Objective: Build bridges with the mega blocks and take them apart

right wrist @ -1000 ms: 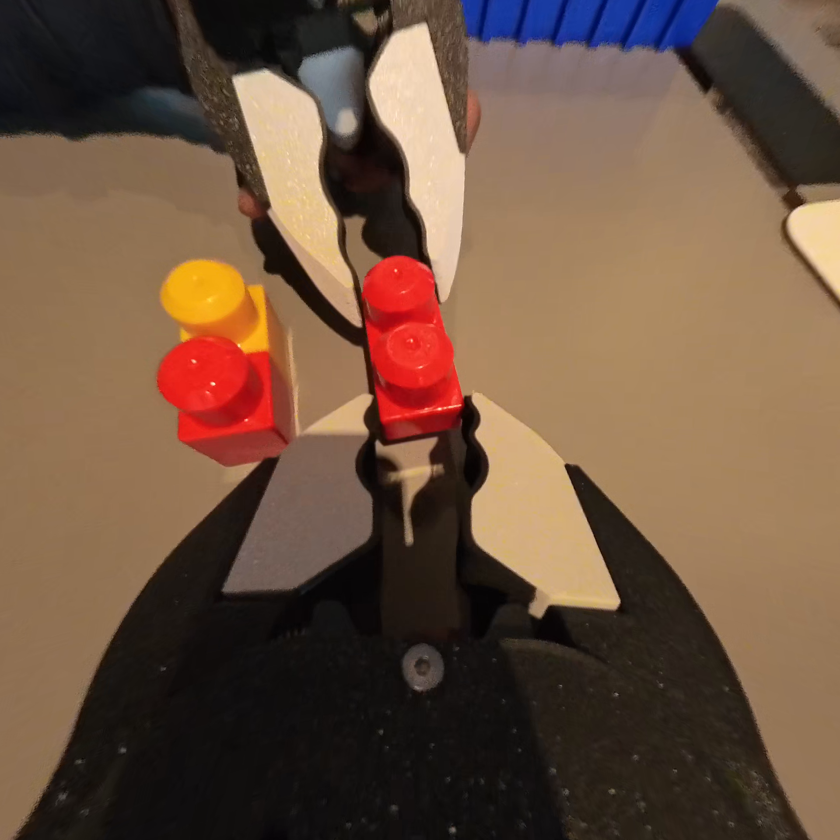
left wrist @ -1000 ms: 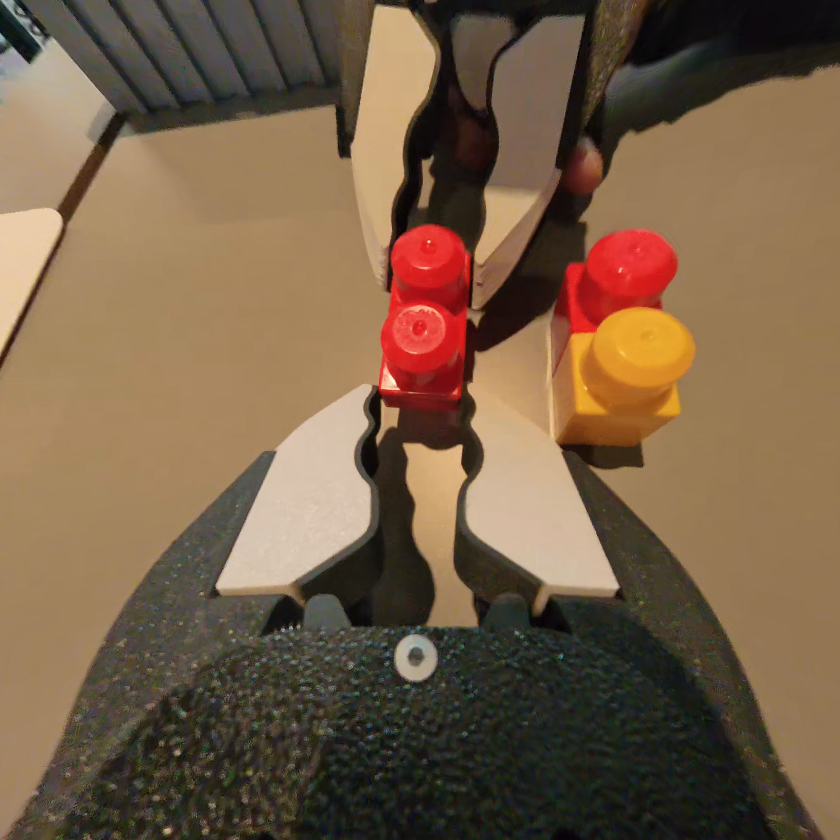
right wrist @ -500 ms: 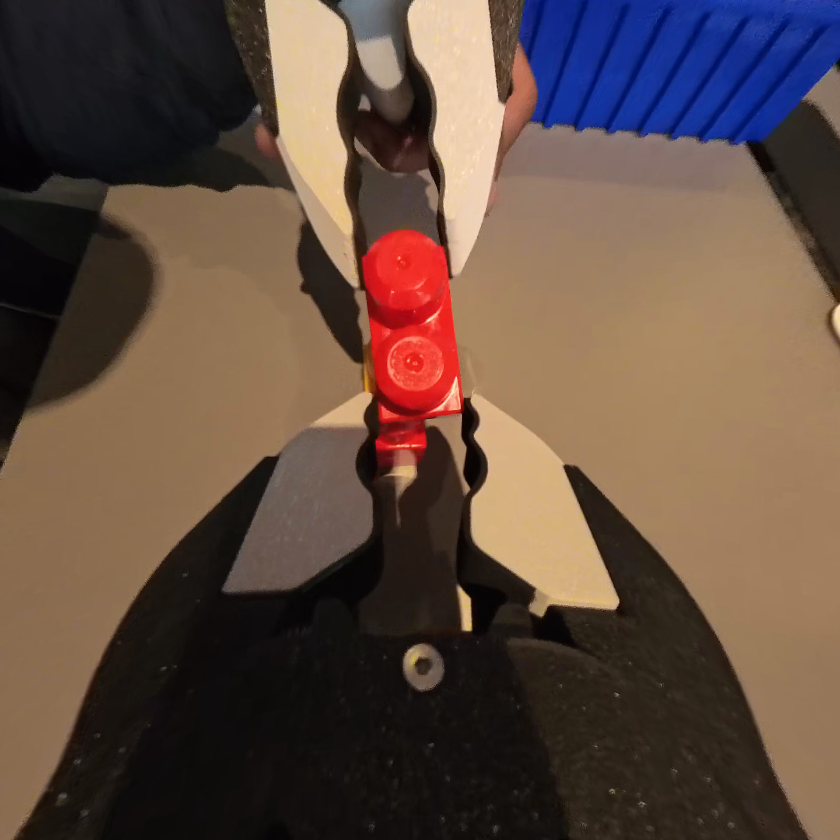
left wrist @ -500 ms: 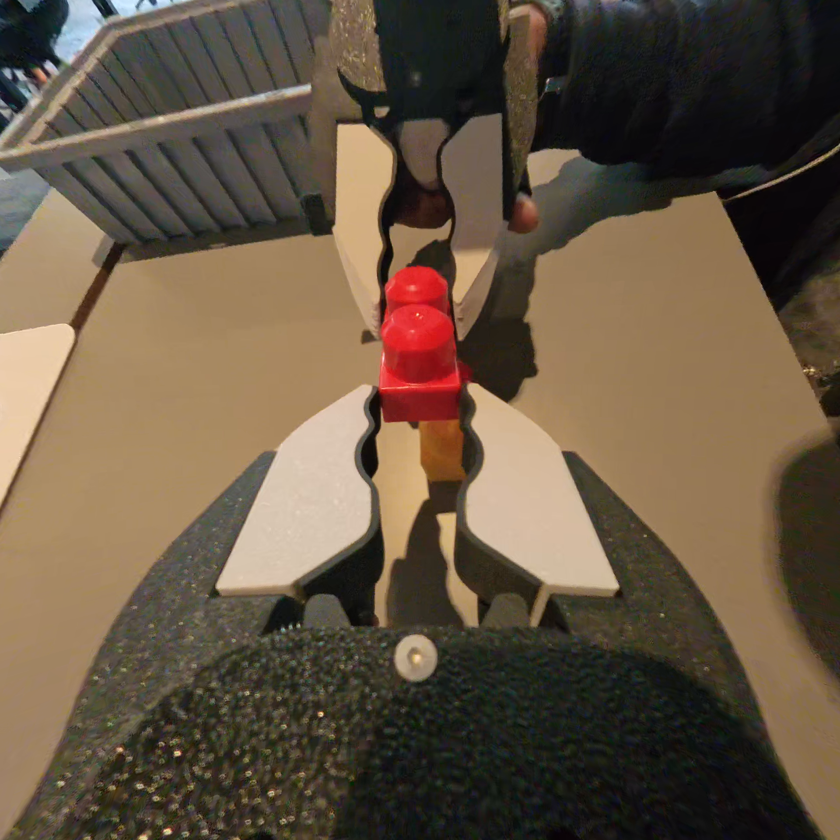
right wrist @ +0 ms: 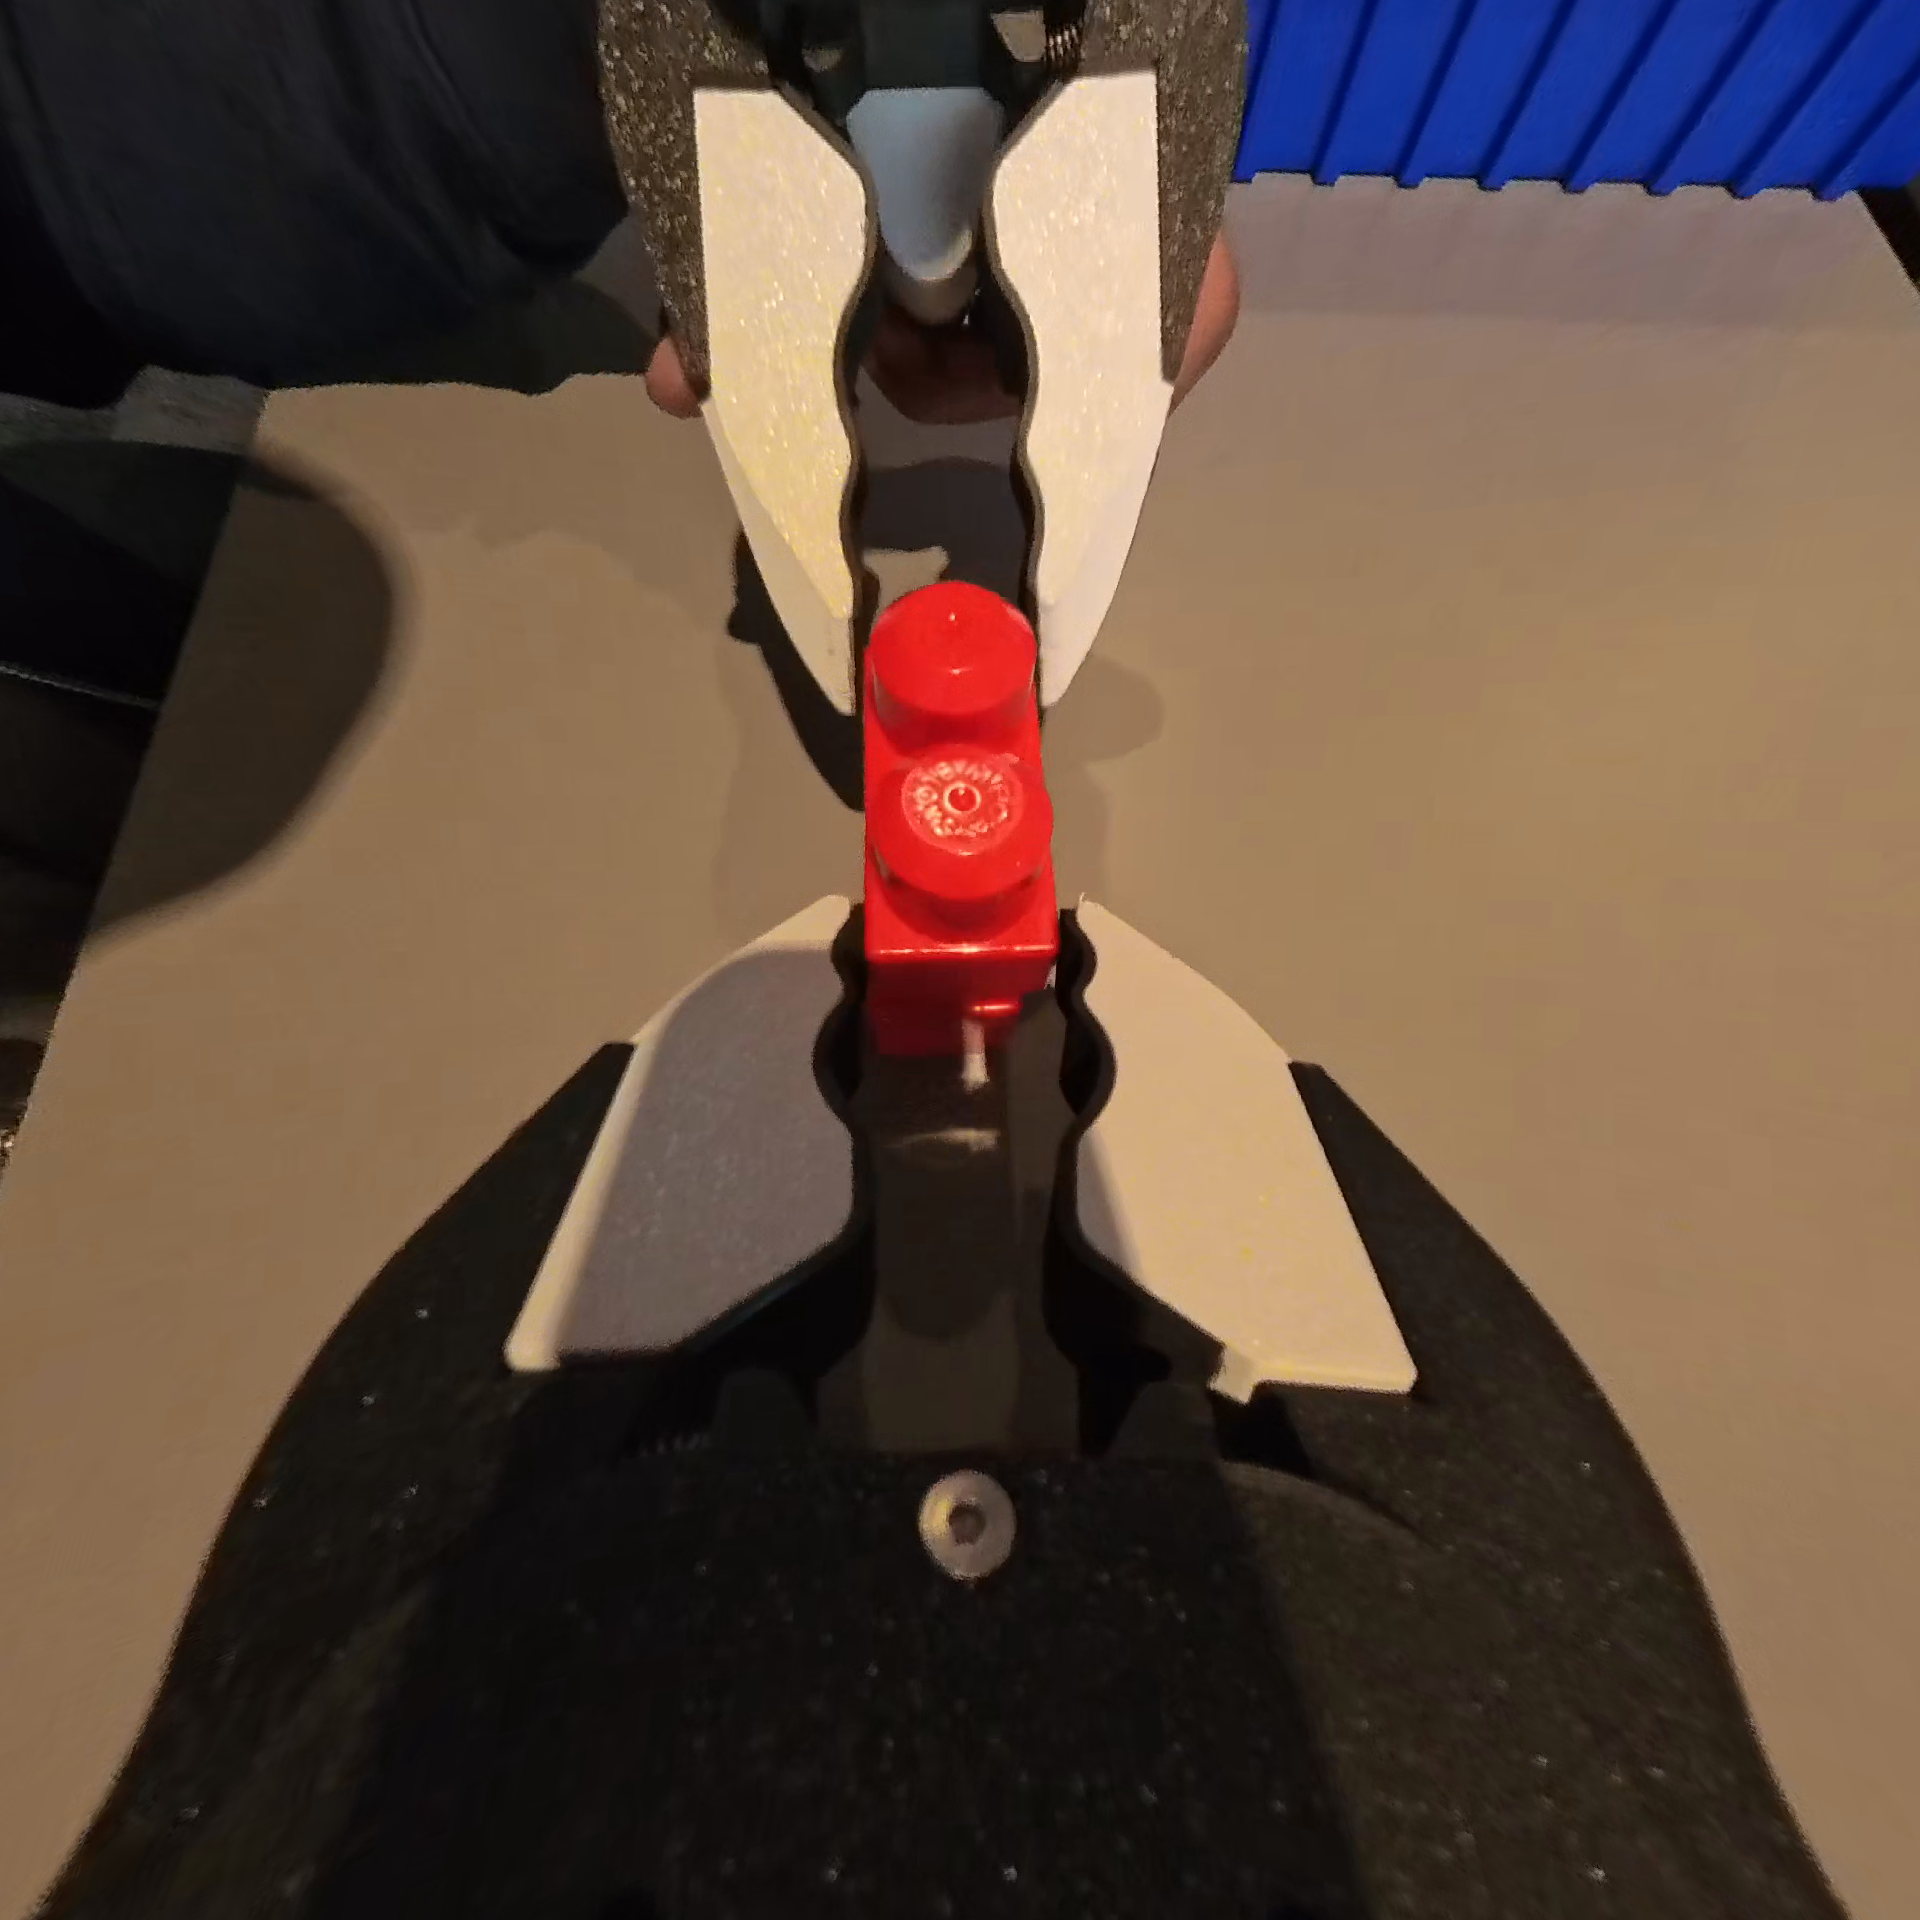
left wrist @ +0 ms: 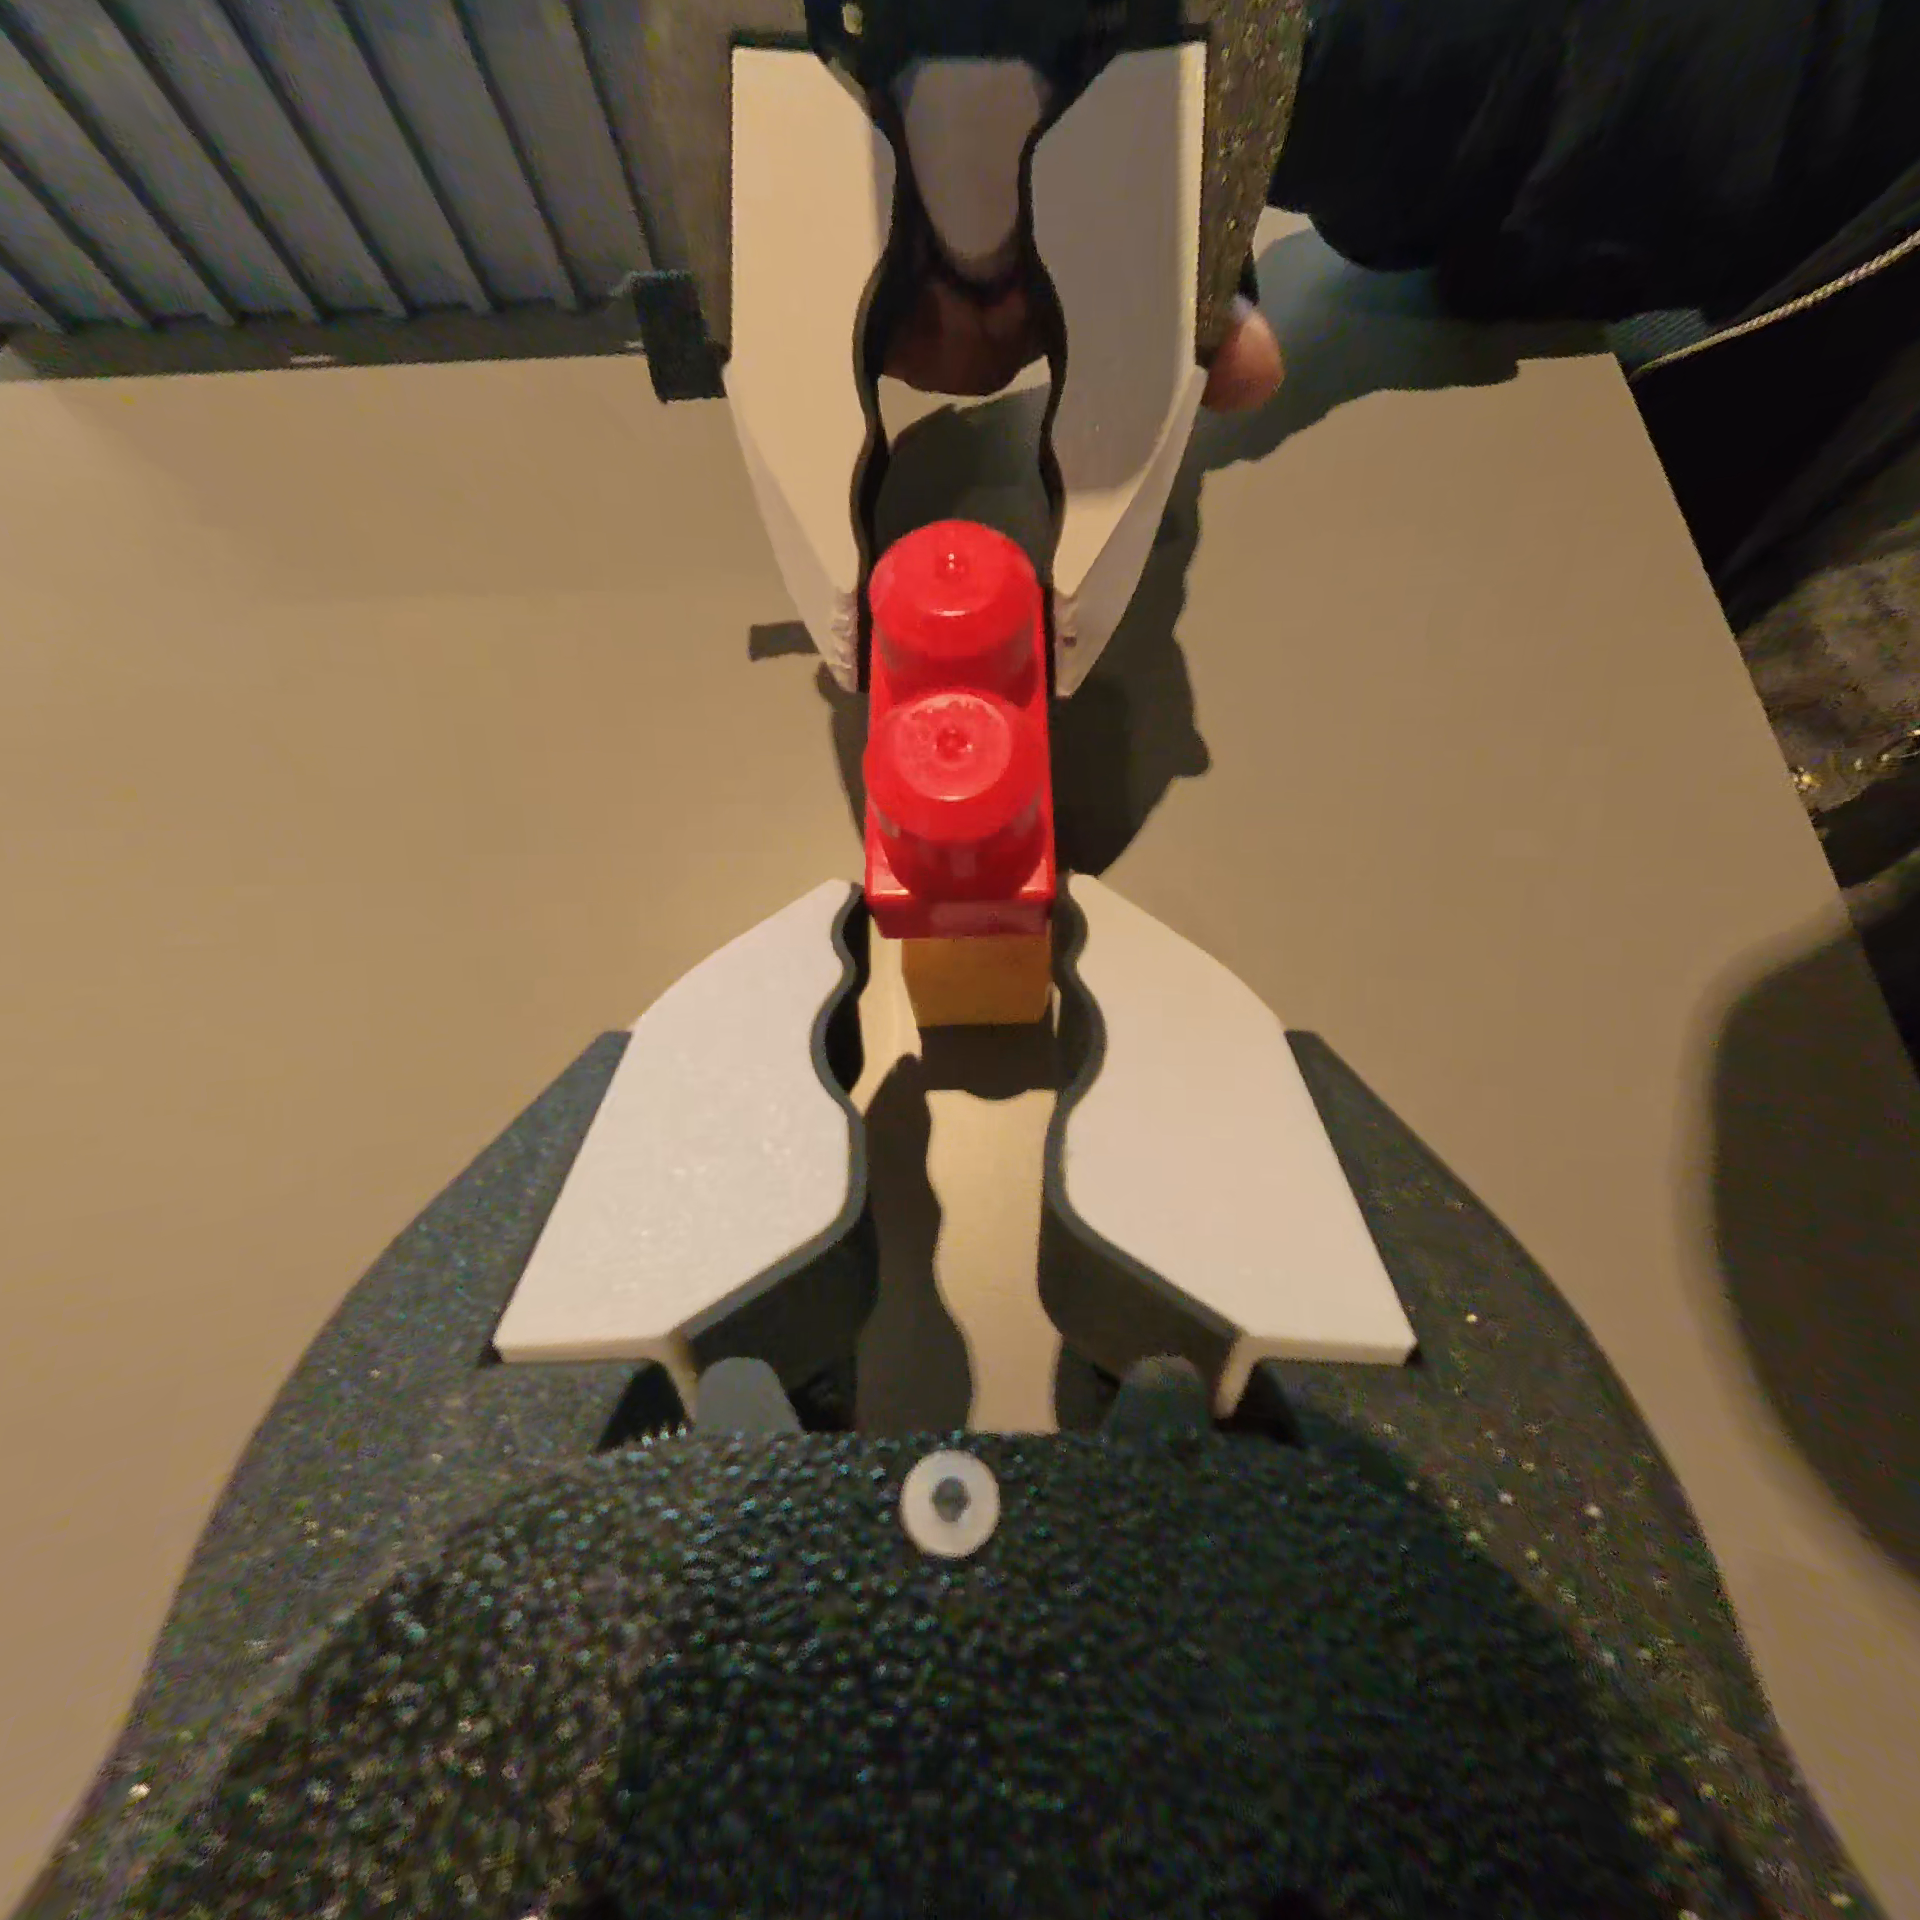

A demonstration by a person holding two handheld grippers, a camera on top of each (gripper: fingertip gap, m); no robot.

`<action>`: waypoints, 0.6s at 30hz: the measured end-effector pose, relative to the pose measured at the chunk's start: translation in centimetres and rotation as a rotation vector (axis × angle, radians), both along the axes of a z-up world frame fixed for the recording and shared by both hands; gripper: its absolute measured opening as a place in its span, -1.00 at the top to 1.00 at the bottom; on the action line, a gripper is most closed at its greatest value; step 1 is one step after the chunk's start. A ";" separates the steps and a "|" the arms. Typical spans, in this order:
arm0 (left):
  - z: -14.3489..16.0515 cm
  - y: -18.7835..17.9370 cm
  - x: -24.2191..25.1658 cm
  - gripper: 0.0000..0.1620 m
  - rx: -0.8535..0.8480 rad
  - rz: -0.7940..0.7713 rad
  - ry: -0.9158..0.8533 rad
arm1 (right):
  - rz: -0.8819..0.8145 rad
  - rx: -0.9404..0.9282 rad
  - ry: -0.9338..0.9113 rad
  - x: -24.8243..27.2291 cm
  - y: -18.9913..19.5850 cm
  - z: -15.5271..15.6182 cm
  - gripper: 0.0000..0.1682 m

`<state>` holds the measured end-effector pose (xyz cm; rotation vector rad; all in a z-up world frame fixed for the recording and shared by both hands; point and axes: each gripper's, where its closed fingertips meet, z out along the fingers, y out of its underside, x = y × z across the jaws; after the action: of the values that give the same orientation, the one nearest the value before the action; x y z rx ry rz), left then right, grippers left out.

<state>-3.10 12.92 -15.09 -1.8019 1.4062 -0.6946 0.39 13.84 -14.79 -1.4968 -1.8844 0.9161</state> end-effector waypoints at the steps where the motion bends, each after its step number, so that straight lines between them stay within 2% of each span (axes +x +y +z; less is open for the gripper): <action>1: -0.1 -0.1 0.0 0.60 -0.005 -0.003 0.005 | 0.003 0.000 -0.005 0.0 -0.1 -0.1 0.58; 5: -0.9 -0.1 0.0 0.60 -0.009 -0.006 0.035 | 0.003 0.004 -0.058 0.1 -0.1 -1.5 0.57; 18: -1.1 -0.1 0.0 0.60 -0.021 -0.017 -0.002 | 0.013 -0.087 0.017 -0.1 -0.2 -1.5 0.57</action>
<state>-3.12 12.81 -16.21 -1.8065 1.4193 -0.7221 0.34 13.65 -16.30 -1.5236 -1.8656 1.0254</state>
